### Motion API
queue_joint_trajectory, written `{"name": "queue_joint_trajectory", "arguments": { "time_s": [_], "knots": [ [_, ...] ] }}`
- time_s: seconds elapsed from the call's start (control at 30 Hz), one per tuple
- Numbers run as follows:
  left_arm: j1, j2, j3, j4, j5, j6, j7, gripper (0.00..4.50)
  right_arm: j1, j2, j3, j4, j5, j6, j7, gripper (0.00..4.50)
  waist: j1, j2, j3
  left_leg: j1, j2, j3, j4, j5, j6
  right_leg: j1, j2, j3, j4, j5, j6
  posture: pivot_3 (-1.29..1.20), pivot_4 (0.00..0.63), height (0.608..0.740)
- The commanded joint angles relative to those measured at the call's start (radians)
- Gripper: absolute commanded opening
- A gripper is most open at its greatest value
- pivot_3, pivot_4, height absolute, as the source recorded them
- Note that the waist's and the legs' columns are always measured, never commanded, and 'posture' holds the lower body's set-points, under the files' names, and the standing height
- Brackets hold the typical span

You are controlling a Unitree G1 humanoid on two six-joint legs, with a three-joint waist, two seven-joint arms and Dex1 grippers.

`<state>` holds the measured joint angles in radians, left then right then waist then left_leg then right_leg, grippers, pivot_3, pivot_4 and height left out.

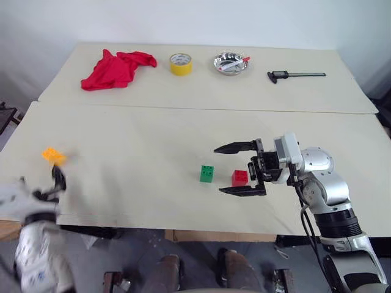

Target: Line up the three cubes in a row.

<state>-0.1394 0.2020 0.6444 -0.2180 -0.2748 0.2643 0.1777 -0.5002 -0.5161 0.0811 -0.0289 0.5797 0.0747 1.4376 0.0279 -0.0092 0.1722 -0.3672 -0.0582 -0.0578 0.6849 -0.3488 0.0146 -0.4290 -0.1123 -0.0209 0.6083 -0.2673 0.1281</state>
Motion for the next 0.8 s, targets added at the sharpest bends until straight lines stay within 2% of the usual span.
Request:
{"name": "queue_joint_trajectory", "arguments": {
  "time_s": [0.03, 0.1, 0.27, 0.43, 0.67, 0.8],
  "knots": [
    [-0.124, 0.056, 0.003, 0.099, 0.068, 0.059, 0.138, 4.48, -0.013, -0.001, -0.007, -0.011, 0.009, 0.003, 0.014, 4.50, -0.009, 0.000, 0.000, 0.000, 0.000, 0.000, 0.000, 0.000, 0.000, 0.000, 0.000, 0.000, 0.000, 0.000, 0.000, 0.00, 0.150, 0.740],
    [-0.183, 0.089, -0.033, 0.184, 0.100, 0.060, 0.141, 4.48, -0.019, 0.002, -0.010, -0.005, 0.005, -0.002, 0.012, 4.50, -0.020, 0.000, 0.000, 0.000, 0.001, 0.003, -0.001, 0.000, 0.000, -0.003, 0.001, 0.003, 0.001, 0.000, 0.000, 0.00, 0.150, 0.740],
    [-0.252, 0.088, -0.025, 0.260, 0.115, 0.052, 0.235, 4.48, -0.019, 0.002, -0.016, -0.005, -0.003, -0.005, 0.002, 4.50, -0.029, 0.000, 0.000, -0.002, 0.001, 0.005, -0.001, 0.000, 0.000, -0.007, 0.000, 0.001, 0.001, 0.000, 0.000, 0.00, 0.150, 0.740],
    [-0.243, 0.079, -0.023, 0.234, 0.146, 0.015, 0.306, 4.48, 0.001, -0.007, -0.025, -0.011, -0.008, -0.007, -0.011, 4.50, -0.024, 0.000, 0.000, -0.003, 0.001, 0.005, 0.000, 0.000, 0.000, -0.007, -0.001, 0.001, 0.001, 0.000, 0.000, 0.00, 0.150, 0.740],
    [-0.218, 0.069, -0.002, 0.262, 0.097, 0.059, 0.291, 4.48, 0.015, -0.003, -0.024, -0.019, -0.016, -0.011, -0.027, 4.50, -0.022, 0.000, 0.000, -0.003, 0.001, 0.005, 0.000, 0.000, 0.000, -0.007, -0.001, 0.001, 0.002, 0.000, 0.000, 0.00, 0.150, 0.740],
    [-0.235, 0.089, -0.002, 0.318, 0.098, 0.041, 0.285, 3.25, 0.013, -0.001, -0.021, -0.016, -0.020, -0.014, -0.030, 4.50, -0.020, 0.000, 0.000, -0.002, 0.001, 0.005, 0.000, 0.000, 0.000, -0.007, -0.001, 0.001, 0.002, 0.000, 0.000, 0.00, 0.150, 0.740]
  ]
}}
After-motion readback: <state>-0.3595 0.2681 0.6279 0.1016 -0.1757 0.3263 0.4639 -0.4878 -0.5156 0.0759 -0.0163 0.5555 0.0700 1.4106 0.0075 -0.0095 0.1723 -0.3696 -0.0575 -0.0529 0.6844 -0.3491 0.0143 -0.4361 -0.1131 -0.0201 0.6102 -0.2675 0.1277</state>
